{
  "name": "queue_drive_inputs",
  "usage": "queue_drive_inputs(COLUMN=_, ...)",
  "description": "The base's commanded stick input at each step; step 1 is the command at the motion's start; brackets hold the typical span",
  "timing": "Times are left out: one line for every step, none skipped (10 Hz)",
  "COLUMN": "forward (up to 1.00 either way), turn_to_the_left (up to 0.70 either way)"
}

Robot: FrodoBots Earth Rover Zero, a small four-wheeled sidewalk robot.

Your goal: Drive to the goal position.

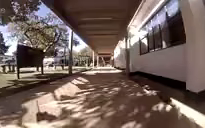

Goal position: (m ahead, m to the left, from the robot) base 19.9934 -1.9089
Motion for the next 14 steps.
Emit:
queue_drive_inputs(forward=1.0, turn_to_the_left=0.01)
queue_drive_inputs(forward=1.0, turn_to_the_left=0.01)
queue_drive_inputs(forward=1.0, turn_to_the_left=0.01)
queue_drive_inputs(forward=1.0, turn_to_the_left=0.01)
queue_drive_inputs(forward=1.0, turn_to_the_left=0.01)
queue_drive_inputs(forward=1.0, turn_to_the_left=0.01)
queue_drive_inputs(forward=1.0, turn_to_the_left=0.01)
queue_drive_inputs(forward=1.0, turn_to_the_left=0.01)
queue_drive_inputs(forward=1.0, turn_to_the_left=0.01)
queue_drive_inputs(forward=1.0, turn_to_the_left=0.01)
queue_drive_inputs(forward=1.0, turn_to_the_left=0.01)
queue_drive_inputs(forward=1.0, turn_to_the_left=0.01)
queue_drive_inputs(forward=1.0, turn_to_the_left=0.01)
queue_drive_inputs(forward=1.0, turn_to_the_left=0.01)
